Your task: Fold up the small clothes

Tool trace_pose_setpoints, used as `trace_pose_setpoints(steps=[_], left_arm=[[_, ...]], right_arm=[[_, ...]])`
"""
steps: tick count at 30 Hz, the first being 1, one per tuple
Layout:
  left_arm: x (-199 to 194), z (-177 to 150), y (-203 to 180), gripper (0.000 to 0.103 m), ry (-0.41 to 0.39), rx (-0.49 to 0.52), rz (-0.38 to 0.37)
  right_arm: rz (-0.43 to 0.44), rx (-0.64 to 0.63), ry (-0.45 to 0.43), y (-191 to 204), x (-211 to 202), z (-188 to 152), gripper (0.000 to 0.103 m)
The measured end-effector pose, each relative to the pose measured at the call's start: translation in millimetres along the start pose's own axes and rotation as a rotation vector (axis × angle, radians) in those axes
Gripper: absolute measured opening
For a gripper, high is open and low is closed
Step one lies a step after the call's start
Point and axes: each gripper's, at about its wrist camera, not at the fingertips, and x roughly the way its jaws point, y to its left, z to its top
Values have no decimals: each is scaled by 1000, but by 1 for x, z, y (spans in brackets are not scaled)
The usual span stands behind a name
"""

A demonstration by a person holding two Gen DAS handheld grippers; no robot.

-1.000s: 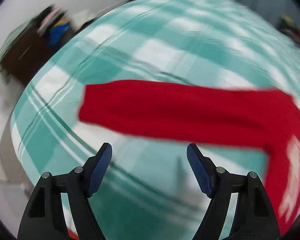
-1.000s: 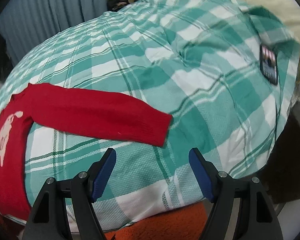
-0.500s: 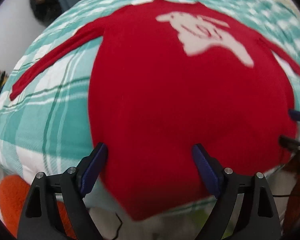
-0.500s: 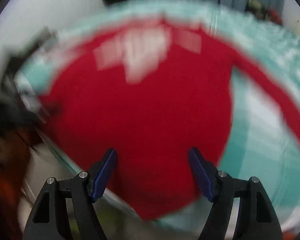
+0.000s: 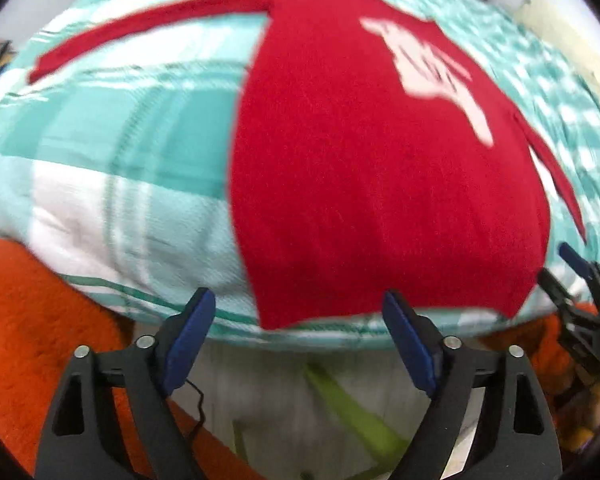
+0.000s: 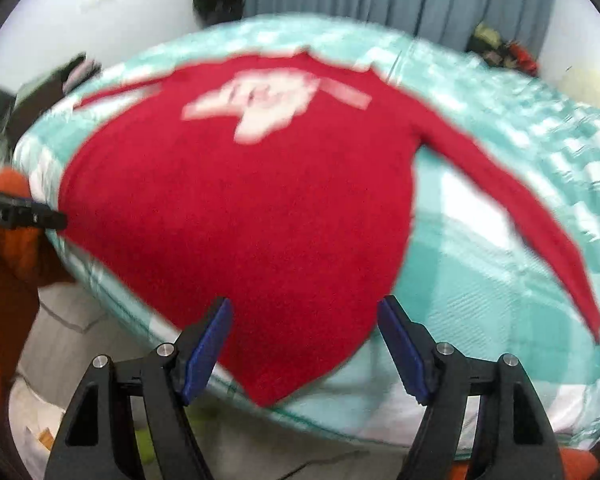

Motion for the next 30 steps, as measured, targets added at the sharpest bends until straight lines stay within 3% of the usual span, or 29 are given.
trace_pose_setpoints(steps=[3,7,11,15,17,21,23,25,30], left_arm=[[-6,8,7,88,-68,-77,27],[-13,13,23,88,-123,-188,107],[-28,13,53,88,-196,-287,154],[-21,12,65,89,-176,-339,178],[-20,11,66,89,-171,-337,187],[-21,18,68,89,-186,-309,219],[-21,14,70,89,-180,-308,227],[-21,11,74,89,-172,-319,233],[-15,12,79,89,-150,-336,250]], right_arm=[[27,10,-36,-3,-4,4,75],[57,91,194,-20,42,-13,73],[79,292,70,-67,4,-5,73],[122,714,-124,-174,-38,-24,75],[117,955,-137,-239,-37,-53,76],[77,1250,-90,-328,-16,-109,75],[179,1440,-158,-356,-9,-135,75],[238,1538,-202,-371,-1,-147,75],[238,1600,-292,-384,7,-152,75]])
